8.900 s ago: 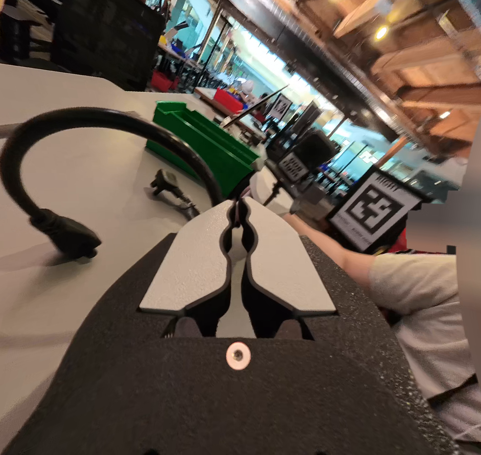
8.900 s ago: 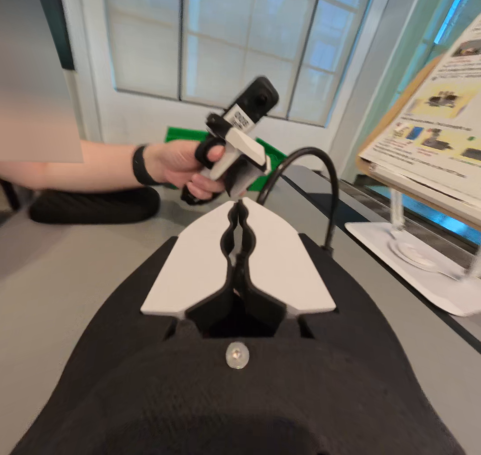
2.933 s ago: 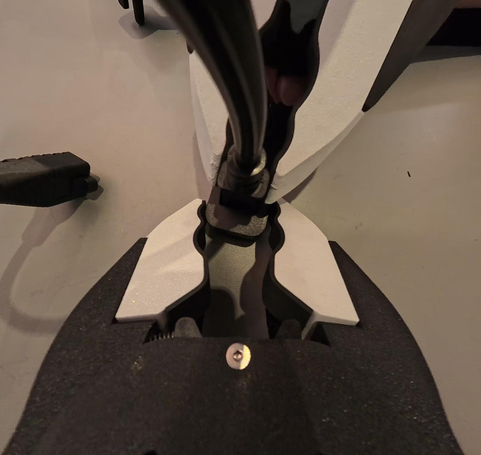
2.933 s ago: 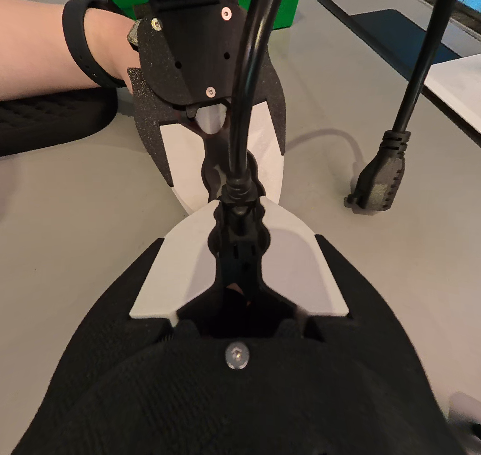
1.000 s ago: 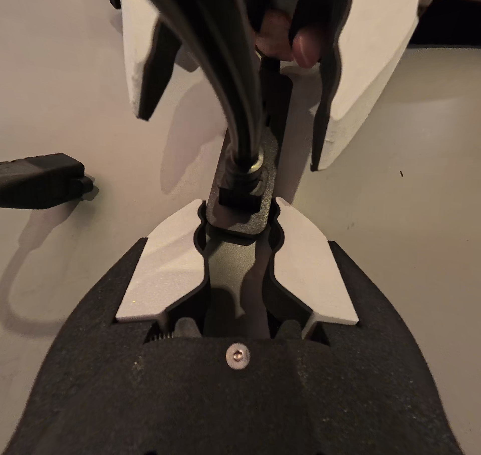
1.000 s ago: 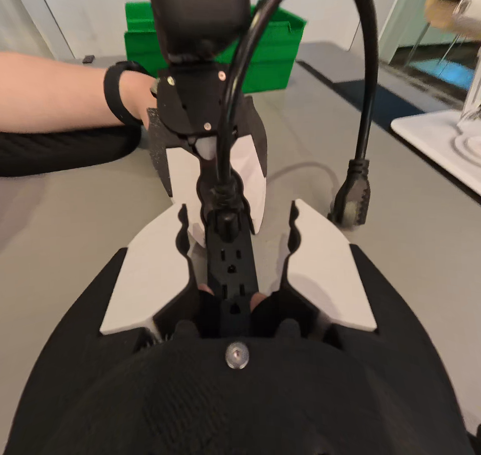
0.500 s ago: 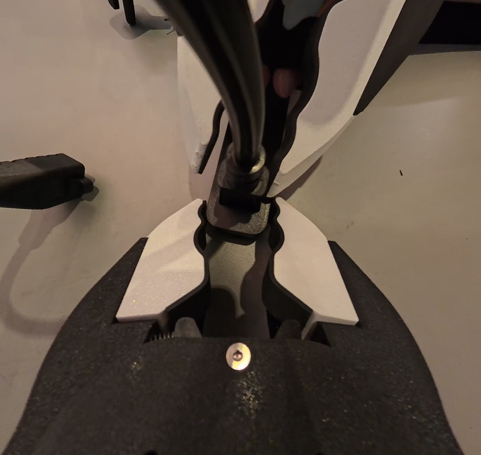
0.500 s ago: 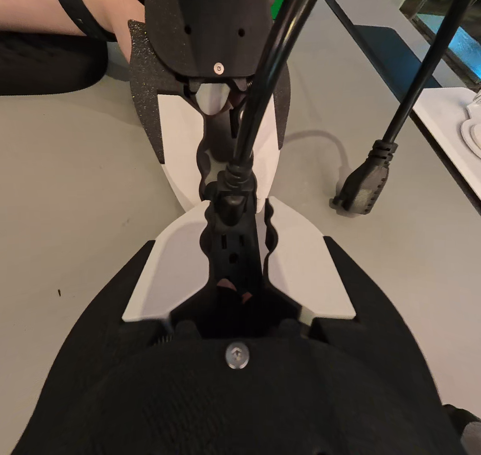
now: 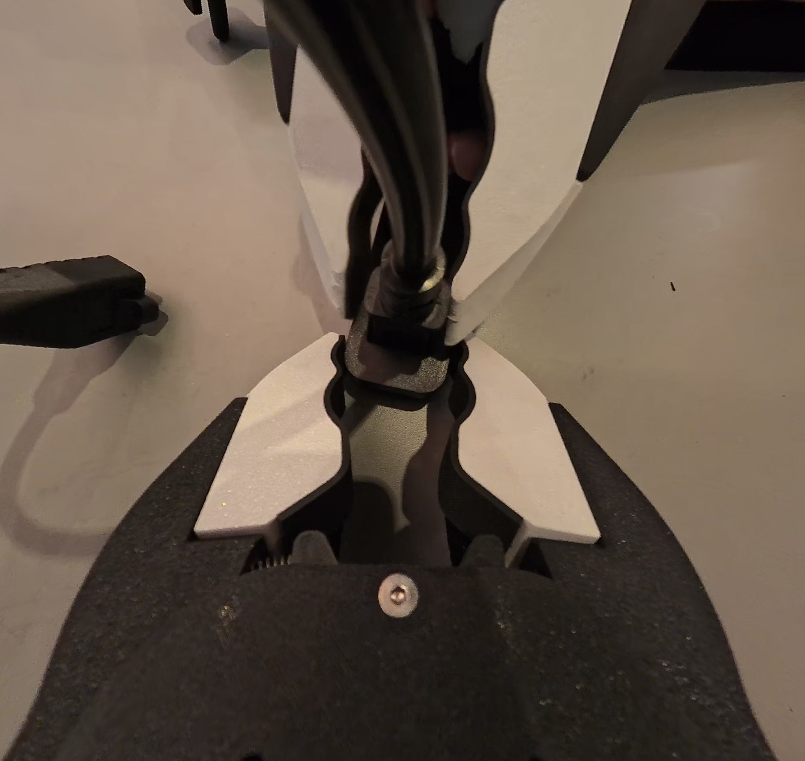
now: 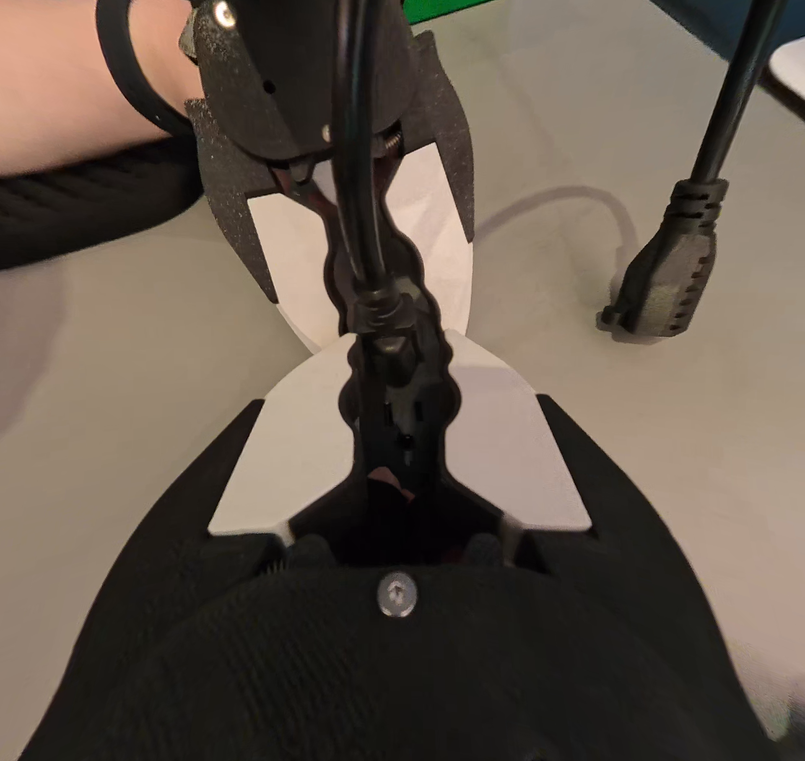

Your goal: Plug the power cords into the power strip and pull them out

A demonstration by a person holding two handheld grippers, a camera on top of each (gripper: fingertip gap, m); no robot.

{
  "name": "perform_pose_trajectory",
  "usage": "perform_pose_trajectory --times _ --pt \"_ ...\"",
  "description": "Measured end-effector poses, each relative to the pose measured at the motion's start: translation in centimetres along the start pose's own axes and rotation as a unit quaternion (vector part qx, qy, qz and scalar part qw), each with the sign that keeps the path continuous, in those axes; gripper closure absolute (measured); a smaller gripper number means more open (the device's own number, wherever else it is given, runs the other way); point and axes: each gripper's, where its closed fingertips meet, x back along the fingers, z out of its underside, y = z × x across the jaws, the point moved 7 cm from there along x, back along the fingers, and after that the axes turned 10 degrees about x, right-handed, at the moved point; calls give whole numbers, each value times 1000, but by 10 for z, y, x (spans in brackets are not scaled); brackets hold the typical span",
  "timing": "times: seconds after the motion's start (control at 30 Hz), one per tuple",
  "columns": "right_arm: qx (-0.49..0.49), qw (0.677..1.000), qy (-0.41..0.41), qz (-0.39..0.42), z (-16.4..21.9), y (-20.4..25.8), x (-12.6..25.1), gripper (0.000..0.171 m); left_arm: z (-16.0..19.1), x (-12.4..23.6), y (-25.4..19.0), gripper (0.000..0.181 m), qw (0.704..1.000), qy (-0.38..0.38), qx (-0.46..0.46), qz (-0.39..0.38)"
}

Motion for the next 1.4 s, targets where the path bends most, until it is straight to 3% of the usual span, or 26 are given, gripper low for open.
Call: perform_pose_trajectory --times 0.87,1.4 --pt "-104 993 -4 -55 5 -8 -2 132 0 -1 0 135 1000 0 5 -4" --pt "-81 996 -18 -17 2 -6 0 133 1 -1 -3 135 1000 4 8 -10"
